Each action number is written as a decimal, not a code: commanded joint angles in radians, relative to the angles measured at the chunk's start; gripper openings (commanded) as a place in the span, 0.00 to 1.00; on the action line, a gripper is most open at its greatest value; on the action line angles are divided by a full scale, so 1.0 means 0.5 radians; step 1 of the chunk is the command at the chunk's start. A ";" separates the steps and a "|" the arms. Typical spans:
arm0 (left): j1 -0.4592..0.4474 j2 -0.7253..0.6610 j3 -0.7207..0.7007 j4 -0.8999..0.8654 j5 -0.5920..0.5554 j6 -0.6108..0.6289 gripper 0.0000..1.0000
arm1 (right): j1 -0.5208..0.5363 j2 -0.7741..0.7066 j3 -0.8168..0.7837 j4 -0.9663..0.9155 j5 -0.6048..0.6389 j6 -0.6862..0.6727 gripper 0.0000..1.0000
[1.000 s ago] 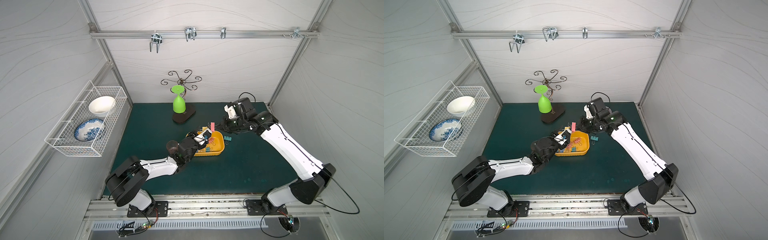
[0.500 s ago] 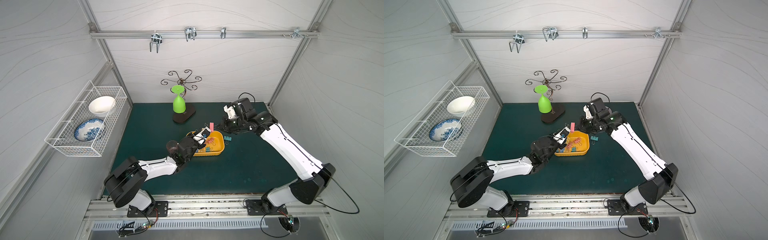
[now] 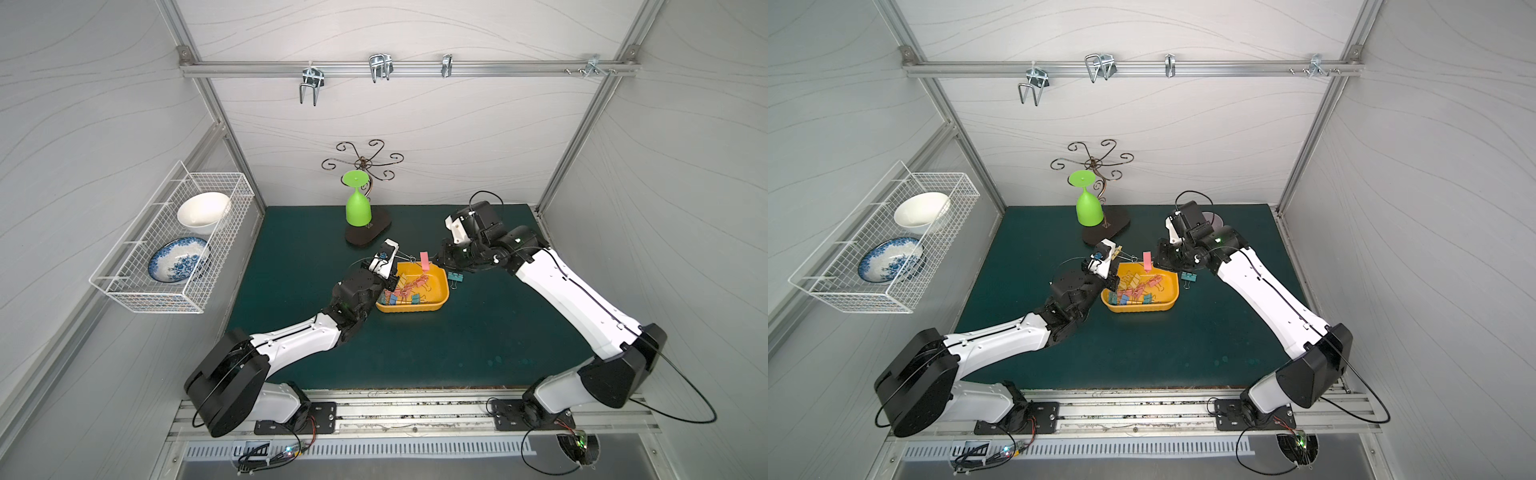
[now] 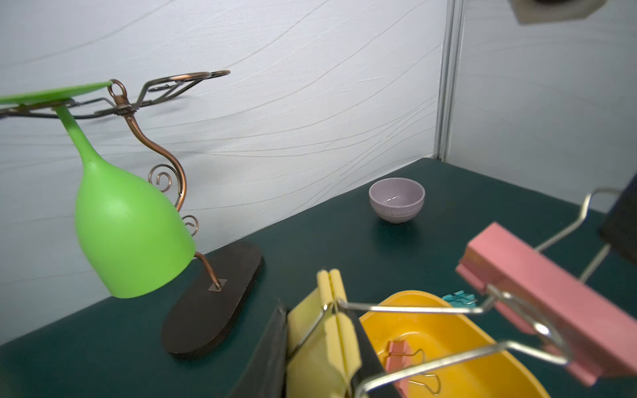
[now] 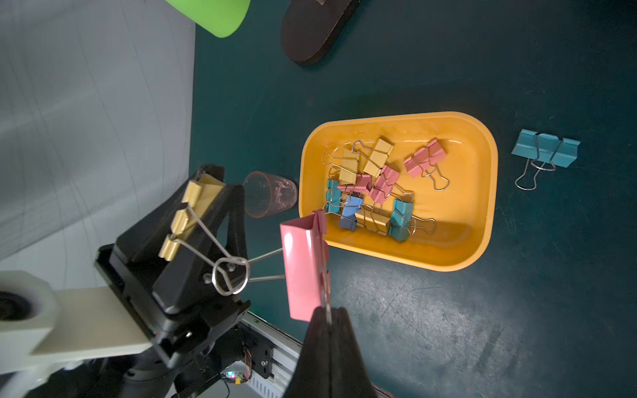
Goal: Take out the binder clips from the storage box
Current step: Adjust the binder clip.
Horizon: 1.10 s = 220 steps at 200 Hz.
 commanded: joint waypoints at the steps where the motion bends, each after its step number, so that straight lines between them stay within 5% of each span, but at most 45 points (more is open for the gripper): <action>1: 0.010 -0.092 0.098 -0.054 0.248 -0.307 0.00 | 0.066 0.116 0.039 -0.145 0.404 -0.075 0.00; 31: 0.010 -0.143 0.143 -0.197 0.406 -0.696 0.00 | 0.200 0.058 -0.017 0.027 0.735 0.036 0.00; 67: 0.010 -0.158 0.085 -0.058 0.476 -0.869 0.00 | 0.117 0.018 -0.034 0.161 0.472 0.299 0.00; 119: 0.010 -0.136 0.158 -0.102 0.322 -1.271 0.00 | 0.050 -0.359 -0.642 1.038 0.167 0.798 0.00; 138: 0.015 -0.135 0.166 -0.101 0.197 -1.251 0.00 | 0.047 -0.392 -0.662 1.052 0.098 0.876 0.00; 190: 0.020 -0.094 0.139 0.235 0.698 -0.586 0.00 | -0.141 -0.199 -0.428 0.786 -0.549 0.831 0.00; 220: 0.028 -0.103 0.151 0.226 0.770 -0.404 0.00 | -0.186 -0.135 -0.246 0.525 -0.640 0.556 0.00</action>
